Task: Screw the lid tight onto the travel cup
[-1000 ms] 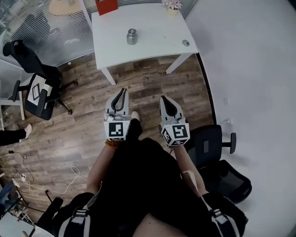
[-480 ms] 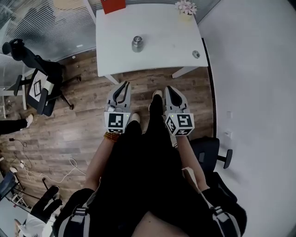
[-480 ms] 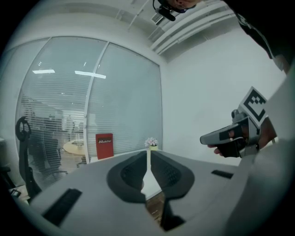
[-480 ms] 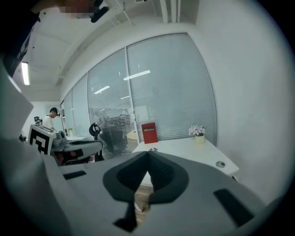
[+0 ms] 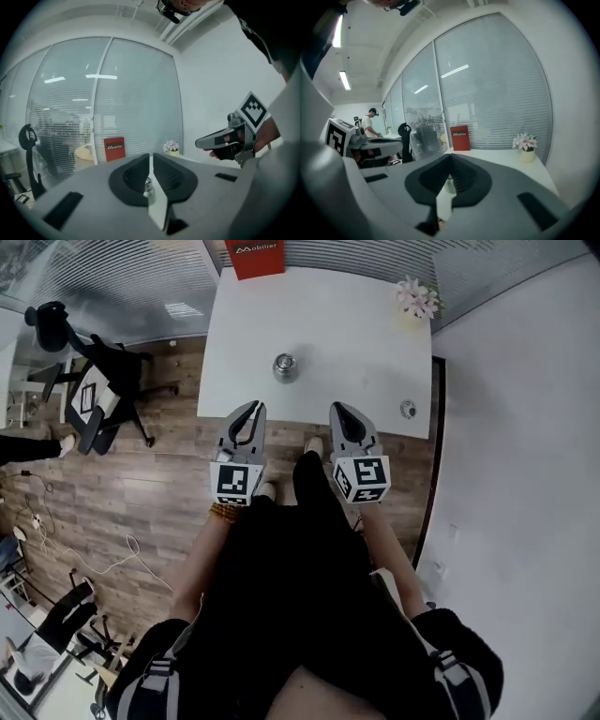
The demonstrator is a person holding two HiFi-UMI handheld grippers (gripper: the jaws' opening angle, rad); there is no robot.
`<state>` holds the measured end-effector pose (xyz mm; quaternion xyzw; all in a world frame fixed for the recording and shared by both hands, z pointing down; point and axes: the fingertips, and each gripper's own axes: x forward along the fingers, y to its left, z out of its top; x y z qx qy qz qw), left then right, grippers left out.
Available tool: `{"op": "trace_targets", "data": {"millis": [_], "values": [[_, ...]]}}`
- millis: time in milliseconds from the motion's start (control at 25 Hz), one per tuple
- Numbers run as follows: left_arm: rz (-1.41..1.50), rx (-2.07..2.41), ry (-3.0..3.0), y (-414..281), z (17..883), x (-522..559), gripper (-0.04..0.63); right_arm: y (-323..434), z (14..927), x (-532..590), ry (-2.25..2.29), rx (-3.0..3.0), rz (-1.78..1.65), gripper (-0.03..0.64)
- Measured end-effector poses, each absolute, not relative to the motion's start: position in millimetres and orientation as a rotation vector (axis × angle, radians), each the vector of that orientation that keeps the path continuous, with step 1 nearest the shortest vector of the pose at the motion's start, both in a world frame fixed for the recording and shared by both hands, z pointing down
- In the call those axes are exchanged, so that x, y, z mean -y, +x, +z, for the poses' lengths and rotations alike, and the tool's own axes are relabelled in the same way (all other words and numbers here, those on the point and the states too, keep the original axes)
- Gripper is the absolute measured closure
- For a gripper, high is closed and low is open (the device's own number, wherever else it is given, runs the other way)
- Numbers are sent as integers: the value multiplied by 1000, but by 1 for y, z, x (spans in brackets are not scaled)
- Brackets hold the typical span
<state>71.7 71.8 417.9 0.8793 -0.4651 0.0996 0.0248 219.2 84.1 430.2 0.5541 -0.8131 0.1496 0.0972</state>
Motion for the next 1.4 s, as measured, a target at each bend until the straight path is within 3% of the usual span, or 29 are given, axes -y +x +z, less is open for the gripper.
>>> {"op": "trace_targets", "data": {"millis": [400, 920, 1240, 1400], "values": [[338, 1610, 2560, 93, 423, -30, 565, 251, 438, 12, 1385, 2525, 364, 618], [327, 1486, 2561, 74, 466, 8, 560, 204, 462, 60, 1029, 2500, 238, 618], [428, 1077, 2711, 73, 525, 35, 349, 145, 481, 73, 715, 2409, 196, 607], [528, 817, 2821, 78, 562, 38, 293, 116, 503, 66, 425, 2290, 7, 487]]}}
